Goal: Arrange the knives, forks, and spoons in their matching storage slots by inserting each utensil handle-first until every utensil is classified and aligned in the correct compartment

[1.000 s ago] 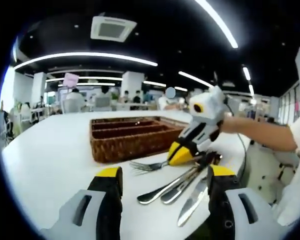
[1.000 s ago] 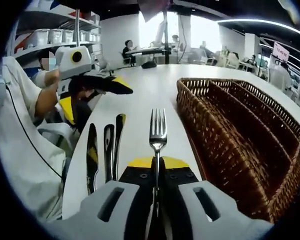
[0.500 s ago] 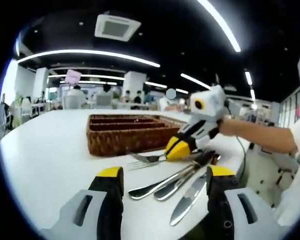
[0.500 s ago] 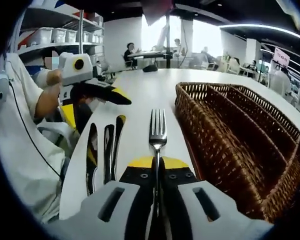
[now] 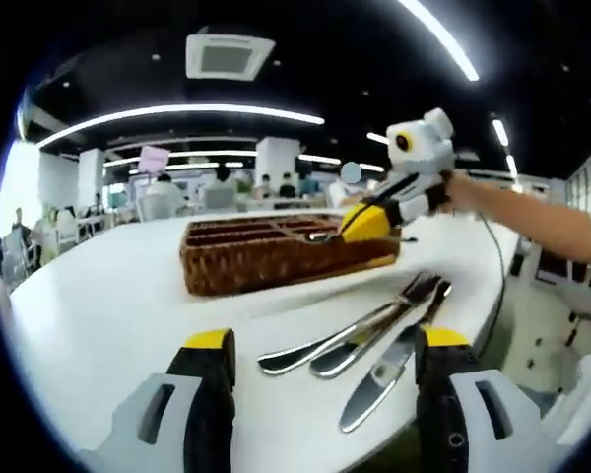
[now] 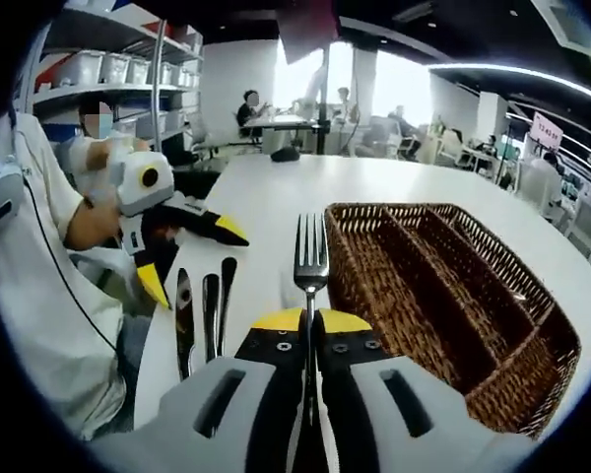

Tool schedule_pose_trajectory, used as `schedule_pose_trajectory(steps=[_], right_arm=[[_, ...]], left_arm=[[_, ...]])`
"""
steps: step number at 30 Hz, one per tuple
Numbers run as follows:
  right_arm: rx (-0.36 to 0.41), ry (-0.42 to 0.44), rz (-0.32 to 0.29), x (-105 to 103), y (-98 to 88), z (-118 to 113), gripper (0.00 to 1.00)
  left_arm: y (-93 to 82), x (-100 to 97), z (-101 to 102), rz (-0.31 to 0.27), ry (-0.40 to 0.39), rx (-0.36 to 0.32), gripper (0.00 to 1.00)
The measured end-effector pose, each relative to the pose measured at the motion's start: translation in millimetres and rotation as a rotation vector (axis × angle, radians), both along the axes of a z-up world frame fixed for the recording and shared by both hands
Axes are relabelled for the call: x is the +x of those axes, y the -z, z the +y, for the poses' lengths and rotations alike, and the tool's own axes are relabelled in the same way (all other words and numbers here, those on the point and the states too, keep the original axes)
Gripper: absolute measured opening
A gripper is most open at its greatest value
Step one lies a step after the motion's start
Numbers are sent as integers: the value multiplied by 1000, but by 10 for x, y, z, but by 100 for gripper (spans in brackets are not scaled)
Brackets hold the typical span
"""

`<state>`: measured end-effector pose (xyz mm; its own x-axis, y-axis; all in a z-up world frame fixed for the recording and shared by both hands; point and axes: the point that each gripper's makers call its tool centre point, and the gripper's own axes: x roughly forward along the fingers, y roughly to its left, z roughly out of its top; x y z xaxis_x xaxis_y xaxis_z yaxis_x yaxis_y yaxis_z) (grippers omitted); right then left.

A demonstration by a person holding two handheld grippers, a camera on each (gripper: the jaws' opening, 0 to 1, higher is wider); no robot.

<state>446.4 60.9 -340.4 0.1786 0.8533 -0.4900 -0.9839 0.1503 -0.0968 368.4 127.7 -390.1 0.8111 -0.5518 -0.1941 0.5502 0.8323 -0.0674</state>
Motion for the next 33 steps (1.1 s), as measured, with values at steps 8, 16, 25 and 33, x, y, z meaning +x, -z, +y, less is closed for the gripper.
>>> schedule_pose_trajectory(steps=[8, 16, 25, 33], right_arm=[[-19, -3, -22, 284, -140, 80, 3], [-31, 9, -55, 537, -281, 99, 3], [-84, 29, -62, 986, -343, 94, 3], [-102, 24, -60, 1238, -305, 159, 3]], left_arm=[[-12, -28, -3, -11, -36, -13, 78], [-5, -58, 4, -21, -51, 18, 79], [-77, -40, 69, -48, -79, 59, 79], [-80, -17, 165, -39, -102, 70, 79]])
